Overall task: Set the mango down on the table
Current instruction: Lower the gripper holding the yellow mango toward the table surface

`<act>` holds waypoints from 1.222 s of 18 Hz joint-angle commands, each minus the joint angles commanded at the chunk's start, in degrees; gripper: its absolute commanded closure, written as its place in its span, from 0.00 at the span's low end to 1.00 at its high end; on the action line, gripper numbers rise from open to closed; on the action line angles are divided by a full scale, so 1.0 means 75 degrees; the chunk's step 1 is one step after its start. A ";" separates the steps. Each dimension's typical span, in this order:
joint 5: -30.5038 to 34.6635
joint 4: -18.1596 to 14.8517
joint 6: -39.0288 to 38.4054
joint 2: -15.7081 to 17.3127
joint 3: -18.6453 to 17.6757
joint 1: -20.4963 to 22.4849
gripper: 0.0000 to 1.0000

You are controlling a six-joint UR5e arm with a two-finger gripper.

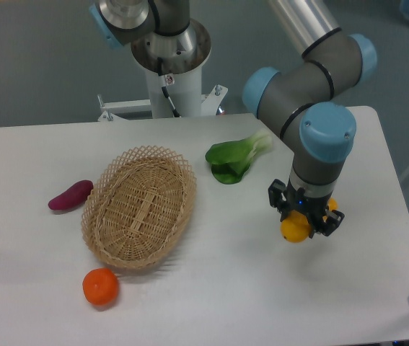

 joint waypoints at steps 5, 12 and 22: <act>0.0023 0.0435 -0.0014 -0.0012 -0.0411 0.0012 0.47; 0.0326 0.1828 0.0326 0.0058 -0.1452 0.0035 0.47; 0.0562 0.1924 0.0842 0.0422 -0.2181 0.0129 0.50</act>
